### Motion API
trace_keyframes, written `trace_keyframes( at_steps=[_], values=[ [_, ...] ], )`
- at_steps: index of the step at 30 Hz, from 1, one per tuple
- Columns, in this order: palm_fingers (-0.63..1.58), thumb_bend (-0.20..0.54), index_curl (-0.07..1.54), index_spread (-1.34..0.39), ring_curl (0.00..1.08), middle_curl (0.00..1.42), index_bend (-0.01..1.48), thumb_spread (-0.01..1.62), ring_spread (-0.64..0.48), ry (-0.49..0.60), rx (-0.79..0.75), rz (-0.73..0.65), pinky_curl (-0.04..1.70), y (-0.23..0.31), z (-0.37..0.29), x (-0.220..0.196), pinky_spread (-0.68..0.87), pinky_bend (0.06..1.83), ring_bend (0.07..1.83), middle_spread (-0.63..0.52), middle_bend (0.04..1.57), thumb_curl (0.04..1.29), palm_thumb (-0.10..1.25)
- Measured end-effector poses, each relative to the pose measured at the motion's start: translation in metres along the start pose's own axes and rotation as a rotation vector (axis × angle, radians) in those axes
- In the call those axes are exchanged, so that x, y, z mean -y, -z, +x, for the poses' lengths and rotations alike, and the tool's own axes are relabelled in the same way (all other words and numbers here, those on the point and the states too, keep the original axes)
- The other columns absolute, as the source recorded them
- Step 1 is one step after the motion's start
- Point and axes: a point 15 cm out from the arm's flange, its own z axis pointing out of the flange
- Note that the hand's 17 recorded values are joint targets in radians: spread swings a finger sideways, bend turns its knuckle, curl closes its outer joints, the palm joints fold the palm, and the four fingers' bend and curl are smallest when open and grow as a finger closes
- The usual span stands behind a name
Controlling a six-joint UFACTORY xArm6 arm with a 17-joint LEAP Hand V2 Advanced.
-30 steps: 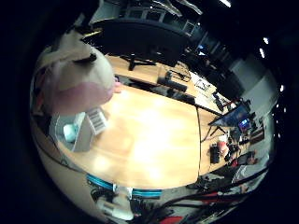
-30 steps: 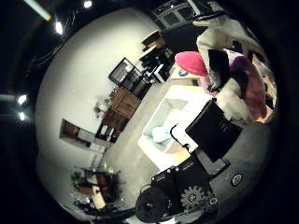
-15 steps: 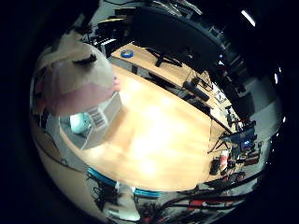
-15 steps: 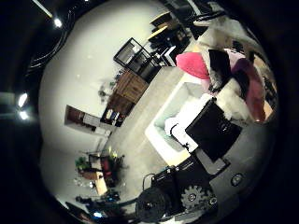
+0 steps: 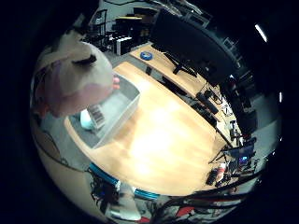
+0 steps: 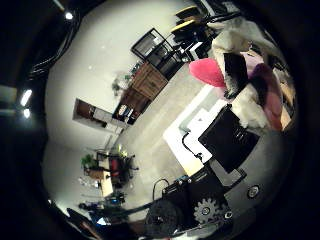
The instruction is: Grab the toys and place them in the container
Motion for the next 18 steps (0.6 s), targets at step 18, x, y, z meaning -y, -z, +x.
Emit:
trace_keyframes(
  at_steps=[18],
  values=[
    [0.80, -0.082, 1.08, -0.39, 0.93, 1.23, 0.94, 1.01, -0.31, 0.014, 0.021, -0.019, 0.65, -0.017, -0.016, 0.006, -0.32, 1.51, 1.34, -0.40, 1.01, 1.05, 0.91]
  ],
)
